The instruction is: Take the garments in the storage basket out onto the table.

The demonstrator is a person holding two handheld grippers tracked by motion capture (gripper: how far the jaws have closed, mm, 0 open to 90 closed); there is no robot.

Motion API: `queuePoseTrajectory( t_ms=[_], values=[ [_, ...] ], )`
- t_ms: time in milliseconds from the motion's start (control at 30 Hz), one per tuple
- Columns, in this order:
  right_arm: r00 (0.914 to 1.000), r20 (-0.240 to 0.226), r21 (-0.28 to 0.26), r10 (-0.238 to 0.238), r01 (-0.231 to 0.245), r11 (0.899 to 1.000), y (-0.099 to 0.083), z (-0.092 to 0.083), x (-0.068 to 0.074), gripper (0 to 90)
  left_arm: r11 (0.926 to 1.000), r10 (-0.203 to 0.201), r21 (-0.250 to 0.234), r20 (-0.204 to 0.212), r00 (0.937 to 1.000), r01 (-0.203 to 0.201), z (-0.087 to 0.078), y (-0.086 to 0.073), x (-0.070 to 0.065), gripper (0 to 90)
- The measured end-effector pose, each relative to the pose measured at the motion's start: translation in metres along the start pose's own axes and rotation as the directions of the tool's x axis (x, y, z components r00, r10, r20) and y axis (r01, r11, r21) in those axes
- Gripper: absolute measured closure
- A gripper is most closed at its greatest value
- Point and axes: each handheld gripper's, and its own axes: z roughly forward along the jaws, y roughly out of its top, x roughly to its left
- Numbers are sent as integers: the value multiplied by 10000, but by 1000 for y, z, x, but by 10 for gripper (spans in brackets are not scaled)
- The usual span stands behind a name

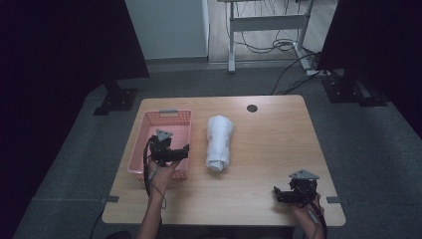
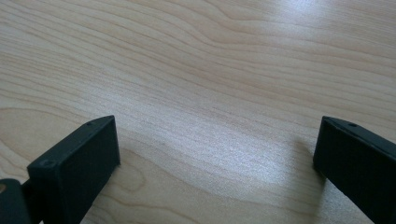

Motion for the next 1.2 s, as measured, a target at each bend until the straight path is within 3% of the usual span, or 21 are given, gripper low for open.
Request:
queuePoseTrajectory(
  t_ms=[667, 1200],
  values=[
    [10000, -2, -9, 2, -2, 10000, 0, 0, 0, 2, 9994, -354, -65, -30, 9994, 354, -13, -12, 19, 91],
    [10000, 20, -9, 15, -15, 10000, 0, 0, 0, 2, 9991, -400, -144, -141, 9991, 398, -24, -23, 31, 91]
  ],
)
